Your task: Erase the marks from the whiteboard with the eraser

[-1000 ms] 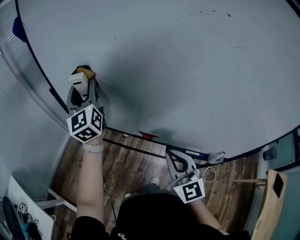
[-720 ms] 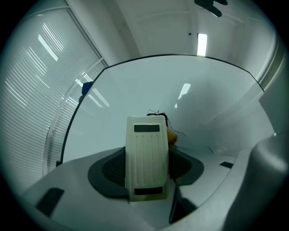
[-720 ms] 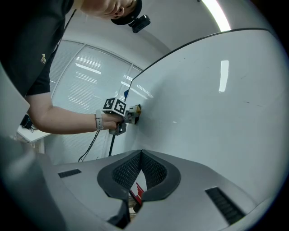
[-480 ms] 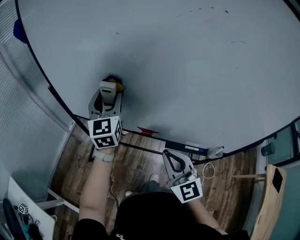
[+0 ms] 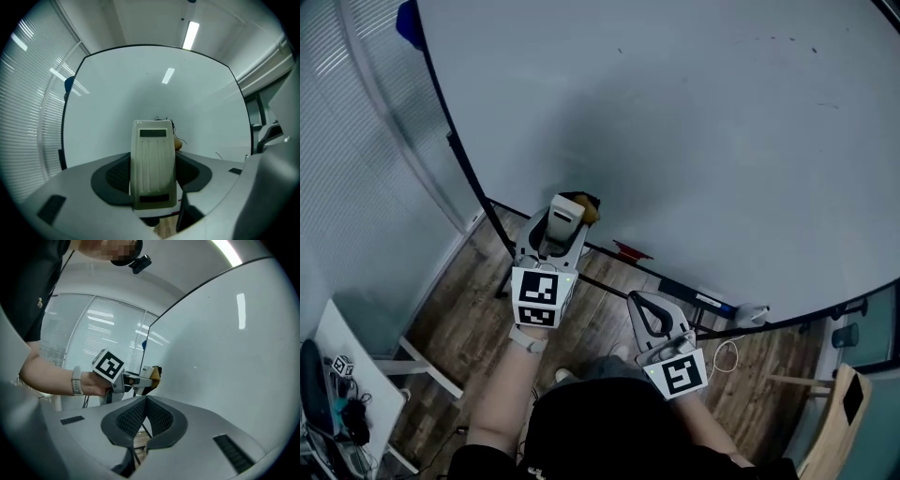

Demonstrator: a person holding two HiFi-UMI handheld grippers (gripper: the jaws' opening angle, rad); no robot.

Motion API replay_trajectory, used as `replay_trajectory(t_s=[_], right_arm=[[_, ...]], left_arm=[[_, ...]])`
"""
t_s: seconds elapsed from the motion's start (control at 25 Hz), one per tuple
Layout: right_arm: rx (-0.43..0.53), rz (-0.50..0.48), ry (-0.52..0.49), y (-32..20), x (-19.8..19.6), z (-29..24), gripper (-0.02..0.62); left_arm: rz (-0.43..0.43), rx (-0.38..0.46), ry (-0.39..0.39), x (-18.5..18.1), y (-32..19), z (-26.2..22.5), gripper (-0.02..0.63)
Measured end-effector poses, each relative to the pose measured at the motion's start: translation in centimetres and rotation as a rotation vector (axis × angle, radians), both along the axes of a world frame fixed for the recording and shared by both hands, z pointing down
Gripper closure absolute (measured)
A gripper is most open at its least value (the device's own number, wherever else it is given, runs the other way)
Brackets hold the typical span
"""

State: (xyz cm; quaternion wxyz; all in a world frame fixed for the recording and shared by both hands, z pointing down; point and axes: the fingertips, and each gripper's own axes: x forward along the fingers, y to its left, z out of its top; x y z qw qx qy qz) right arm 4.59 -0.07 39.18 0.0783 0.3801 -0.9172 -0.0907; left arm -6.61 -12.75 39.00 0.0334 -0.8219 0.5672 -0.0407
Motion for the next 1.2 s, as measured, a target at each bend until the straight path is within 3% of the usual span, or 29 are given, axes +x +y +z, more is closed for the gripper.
replay_trajectory(t_s=[0.12, 0.56, 0.8, 1.04, 1.2], right_arm=[[-0.043, -0.077, -0.016, 0.7, -3.0, 0.8, 0.568], [-0.201, -0.357, 0.009, 5.0, -14.5, 5.0, 0.568], [-0.226, -0.485, 0.027, 8.5, -19.2, 6.1, 0.568], [-0.227, -0.559, 0.047, 11.2, -21.3, 7.3, 0.567], [-0.22, -0.553, 0.057, 11.5, -21.1, 7.1, 0.568]], left_arm=[[-0.04, -0.028, -0.026, -2.7, 3.8, 1.4, 0.348], [-0.302, -0.155, 0.03, -14.4, 18.6, 7.8, 0.348], [-0.456, -0.174, 0.121, -19.8, 26.0, 9.7, 0.348], [-0.502, -0.149, 0.138, -21.7, 29.6, 10.0, 0.348], [-0.485, -0.145, 0.138, -21.1, 29.7, 10.2, 0.348]])
